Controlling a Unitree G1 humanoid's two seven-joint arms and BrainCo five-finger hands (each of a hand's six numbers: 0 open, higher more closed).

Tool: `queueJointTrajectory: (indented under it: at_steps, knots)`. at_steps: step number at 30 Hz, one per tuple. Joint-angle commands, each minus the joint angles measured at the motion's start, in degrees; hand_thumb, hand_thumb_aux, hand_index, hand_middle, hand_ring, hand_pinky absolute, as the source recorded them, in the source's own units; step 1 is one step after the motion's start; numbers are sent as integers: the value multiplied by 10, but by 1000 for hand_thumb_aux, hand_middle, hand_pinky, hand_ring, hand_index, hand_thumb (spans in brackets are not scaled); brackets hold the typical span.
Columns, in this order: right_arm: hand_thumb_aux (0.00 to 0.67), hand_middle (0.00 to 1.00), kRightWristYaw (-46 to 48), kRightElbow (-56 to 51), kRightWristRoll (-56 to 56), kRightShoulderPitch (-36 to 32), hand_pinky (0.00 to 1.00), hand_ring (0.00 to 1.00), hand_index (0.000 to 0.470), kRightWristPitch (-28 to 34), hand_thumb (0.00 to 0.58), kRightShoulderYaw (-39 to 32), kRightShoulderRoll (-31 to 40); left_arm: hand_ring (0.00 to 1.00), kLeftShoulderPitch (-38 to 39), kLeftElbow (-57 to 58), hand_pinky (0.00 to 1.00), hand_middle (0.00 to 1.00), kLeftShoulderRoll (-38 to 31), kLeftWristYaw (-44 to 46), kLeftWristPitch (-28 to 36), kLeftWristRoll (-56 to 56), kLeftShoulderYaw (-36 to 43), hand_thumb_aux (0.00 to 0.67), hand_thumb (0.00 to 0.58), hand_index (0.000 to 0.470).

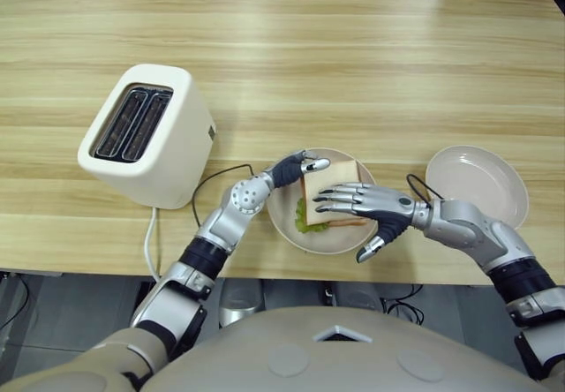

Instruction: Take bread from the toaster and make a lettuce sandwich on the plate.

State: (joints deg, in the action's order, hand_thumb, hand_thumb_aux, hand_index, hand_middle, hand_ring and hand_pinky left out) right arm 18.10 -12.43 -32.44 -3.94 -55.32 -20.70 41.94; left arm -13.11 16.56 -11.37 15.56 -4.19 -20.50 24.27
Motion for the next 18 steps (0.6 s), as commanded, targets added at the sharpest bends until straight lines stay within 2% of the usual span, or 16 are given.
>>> queueJointTrajectory:
  at_steps: [1,2,5,9,12,16,17,18]
  knots:
    - [0,0,42,-26,-21,19,0,0,0,31,0,-27,15,1000,-30,-88,1000,1000,-40,-75,-7,-85,-29,0,0,0]
    - [0,0,42,-25,-20,19,0,0,0,33,0,-28,15,1000,-33,-102,1000,1000,-51,-96,-4,-115,-29,0,0,0]
    - [0,0,39,-21,-19,20,0,0,0,36,0,-29,13,1000,-51,-147,1000,1000,-108,-204,71,-293,-32,0,0,0]
    - [0,0,33,-18,-20,20,0,0,0,39,0,-29,10,1000,-54,-196,1000,1000,-146,-267,134,-403,-60,0,0,0]
    - [0,0,22,-18,-26,16,0,0,0,38,0,-25,6,1000,-40,-212,1000,1000,-145,-270,136,-403,-65,0,0,0]
    - [0,0,4,-9,4,4,0,0,0,39,0,-1,-1,996,-11,-237,996,996,-138,-262,98,-376,-54,0,0,0]
    - [0,0,2,-3,32,1,0,0,0,40,0,8,-4,910,1,-251,910,910,-134,-254,84,-358,-52,0,0,0]
    - [0,0,3,6,72,0,0,0,0,44,0,18,-8,910,14,-262,910,910,-129,-246,68,-336,-52,0,0,0]
